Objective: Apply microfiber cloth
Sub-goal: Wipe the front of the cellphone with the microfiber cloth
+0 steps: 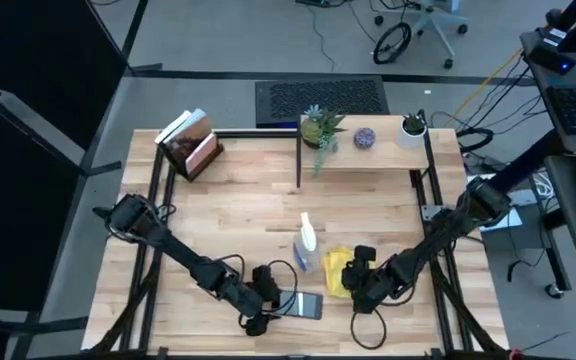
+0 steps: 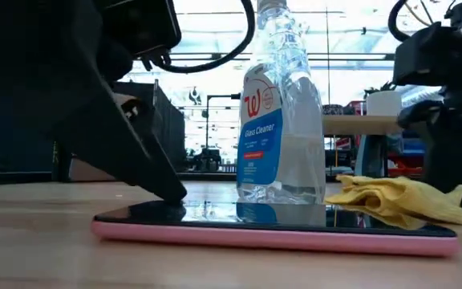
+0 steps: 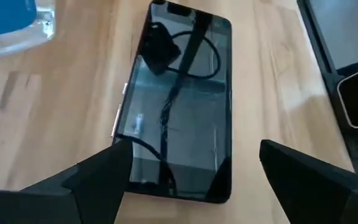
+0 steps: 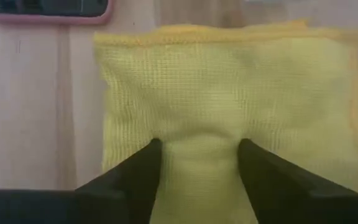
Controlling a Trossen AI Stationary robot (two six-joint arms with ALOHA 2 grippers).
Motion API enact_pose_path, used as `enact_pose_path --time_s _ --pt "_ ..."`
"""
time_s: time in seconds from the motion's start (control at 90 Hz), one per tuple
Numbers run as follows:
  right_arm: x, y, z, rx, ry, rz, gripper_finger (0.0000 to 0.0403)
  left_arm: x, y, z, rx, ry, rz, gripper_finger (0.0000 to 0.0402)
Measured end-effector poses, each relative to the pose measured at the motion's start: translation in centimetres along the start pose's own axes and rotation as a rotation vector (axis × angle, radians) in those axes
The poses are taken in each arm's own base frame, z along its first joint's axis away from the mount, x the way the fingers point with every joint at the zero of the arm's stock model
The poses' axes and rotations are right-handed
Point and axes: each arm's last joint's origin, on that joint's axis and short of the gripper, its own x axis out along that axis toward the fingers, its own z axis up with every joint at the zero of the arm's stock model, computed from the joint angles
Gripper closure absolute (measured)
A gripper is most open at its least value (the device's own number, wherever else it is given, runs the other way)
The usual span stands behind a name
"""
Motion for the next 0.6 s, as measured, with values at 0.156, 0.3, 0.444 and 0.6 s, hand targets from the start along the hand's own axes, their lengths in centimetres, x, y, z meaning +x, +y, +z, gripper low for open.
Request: enact_pose_path --time_s 0.156,0.3,0.444,0.6 --pt "0.0 0.7 -0.6 0.042 -0.005 0.011 0.0330 0.0 -0.1 0.0 -0.108 -0.003 -0.002 0.0064" --pt "-1.0 1.2 -1.0 0.032 -0.024 0.053 0.0391 0.0 -0.2 0.0 -0.101 -0.011 -0.007 0.0064" --pt "-3.3 2.2 -0.3 0.018 -0.048 0.139 0.0398 -0.5 -0.5 0.6 -0.060 -0.010 -0.014 0.0064" --pt "-5.8 4.1 2.5 -0.007 -0.190 0.228 0.0400 -2.0 -1.7 2.2 -0.027 -0.030 -0.040 0.0064"
